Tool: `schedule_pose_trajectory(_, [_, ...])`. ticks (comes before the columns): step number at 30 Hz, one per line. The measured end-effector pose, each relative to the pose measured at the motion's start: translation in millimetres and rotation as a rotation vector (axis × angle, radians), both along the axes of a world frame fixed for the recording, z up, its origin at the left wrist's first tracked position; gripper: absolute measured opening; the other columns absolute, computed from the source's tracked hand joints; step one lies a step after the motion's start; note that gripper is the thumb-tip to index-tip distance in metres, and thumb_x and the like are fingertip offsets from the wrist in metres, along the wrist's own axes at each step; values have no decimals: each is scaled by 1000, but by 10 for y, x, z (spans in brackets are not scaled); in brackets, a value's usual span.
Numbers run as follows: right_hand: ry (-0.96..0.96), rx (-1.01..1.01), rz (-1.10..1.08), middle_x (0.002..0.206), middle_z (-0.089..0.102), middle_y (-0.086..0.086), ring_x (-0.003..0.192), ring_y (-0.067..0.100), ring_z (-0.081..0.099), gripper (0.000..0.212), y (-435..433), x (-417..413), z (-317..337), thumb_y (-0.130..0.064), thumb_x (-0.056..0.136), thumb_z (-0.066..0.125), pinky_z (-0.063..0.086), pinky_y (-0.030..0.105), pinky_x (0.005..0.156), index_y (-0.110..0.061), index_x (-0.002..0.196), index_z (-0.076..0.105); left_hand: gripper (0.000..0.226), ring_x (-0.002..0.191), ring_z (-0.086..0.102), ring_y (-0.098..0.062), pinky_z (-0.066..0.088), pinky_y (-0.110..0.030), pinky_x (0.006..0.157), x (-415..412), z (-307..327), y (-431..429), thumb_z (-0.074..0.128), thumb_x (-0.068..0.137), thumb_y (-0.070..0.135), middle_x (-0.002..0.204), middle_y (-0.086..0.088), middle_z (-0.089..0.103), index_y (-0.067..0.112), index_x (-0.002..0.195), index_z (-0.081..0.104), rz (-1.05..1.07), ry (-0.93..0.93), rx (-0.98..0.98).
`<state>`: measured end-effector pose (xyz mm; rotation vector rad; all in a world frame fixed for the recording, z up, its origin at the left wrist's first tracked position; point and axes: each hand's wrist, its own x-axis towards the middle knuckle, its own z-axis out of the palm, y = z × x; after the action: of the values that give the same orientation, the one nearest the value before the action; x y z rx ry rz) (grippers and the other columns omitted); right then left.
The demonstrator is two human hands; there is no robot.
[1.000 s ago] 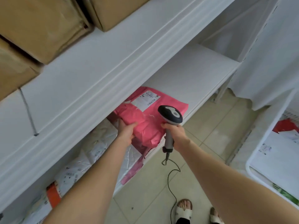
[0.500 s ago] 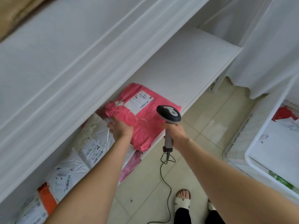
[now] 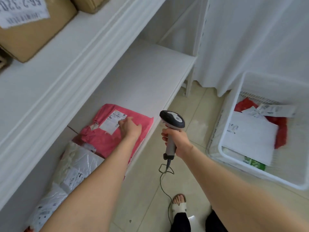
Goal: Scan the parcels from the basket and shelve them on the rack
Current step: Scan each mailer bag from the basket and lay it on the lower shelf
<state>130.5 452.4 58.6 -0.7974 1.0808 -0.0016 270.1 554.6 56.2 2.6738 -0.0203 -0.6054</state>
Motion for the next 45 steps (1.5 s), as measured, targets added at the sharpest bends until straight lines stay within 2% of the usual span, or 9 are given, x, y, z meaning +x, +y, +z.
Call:
schedule_pose_trajectory(5, [-15, 18, -163, 69, 60, 5, 61, 15, 55, 9, -513, -538, 139, -3, 83, 65, 45, 28, 60, -10, 87, 61, 46, 123, 46, -30, 38, -30, 101, -338, 96, -683, 60, 88, 20, 136, -17, 41, 12, 132, 50, -152, 29, -22])
schedule_pose_trajectory(13, [-61, 124, -420, 57, 53, 2, 52, 15, 49, 15, -1501, -1635, 133, -2, 89, 61, 41, 27, 56, -14, 80, 58, 49, 123, 48, -31, 38, -31, 101, -1399, 138, -1984, 59, 87, 23, 138, -14, 37, 16, 134, 48, -377, 72, 36])
schedule_pose_trajectory(23, [47, 242, -690, 59, 55, 4, 56, 16, 52, 7, -2783, -3350, -318, -9, 88, 65, 49, 32, 63, -11, 84, 60, 51, 118, 50, -30, 41, -35, 97, -3121, -463, -3416, 58, 89, 20, 141, -12, 35, 15, 137, 43, -530, 281, 31])
schedule_pose_trajectory(30, [192, 215, -764, 66, 55, 7, 57, 18, 53, 13, -3399, -3821, -909, -18, 90, 68, 52, 32, 60, -10, 90, 57, 56, 127, 45, -31, 37, -39, 105, -3737, -1170, -3906, 58, 91, 17, 145, -11, 39, 10, 142, 37, -354, 562, -72])
schedule_pose_trajectory(35, [227, 245, -733, 70, 55, 7, 57, 19, 54, 22, -3639, -3789, -1611, -26, 91, 67, 51, 31, 57, -8, 89, 55, 52, 103, 53, -27, 46, -34, 90, -3813, -1969, -4090, 59, 91, 14, 129, -15, 49, 4, 139, 41, -67, 745, -157])
schedule_pose_trajectory(38, [241, 261, -738, 66, 54, 7, 54, 19, 55, 22, -3726, -3747, -2155, -24, 90, 67, 50, 29, 52, -7, 87, 54, 46, 79, 48, -20, 47, -32, 81, -3826, -2552, -4161, 60, 89, 12, 119, -16, 52, 0, 131, 47, 69, 790, -183])
schedule_pose_trajectory(39, [236, 263, -739, 65, 54, 7, 52, 19, 55, 22, -3764, -3726, -2333, -22, 89, 68, 50, 28, 50, -6, 86, 53, 45, 80, 48, -20, 46, -31, 80, -3830, -2736, -4183, 61, 89, 13, 126, -18, 51, 0, 130, 47, 111, 801, -193])
schedule_pose_trajectory(42, [228, 262, -717, 65, 55, 8, 50, 19, 55, 23, -3894, -3678, -2864, -20, 89, 67, 49, 26, 46, -4, 81, 53, 49, 109, 51, -28, 48, -33, 82, -3858, -3281, -4236, 64, 88, 18, 136, -20, 42, 6, 131, 44, 231, 833, -213])
schedule_pose_trajectory(45, [211, 280, -700, 65, 54, 8, 46, 17, 55, 24, -4019, -3659, -3328, -20, 89, 67, 49, 22, 42, -4, 80, 52, 61, 127, 41, -35, 46, -43, 95, -3873, -3772, -4286, 67, 87, 23, 144, -21, 34, 11, 139, 37, 354, 864, -212])
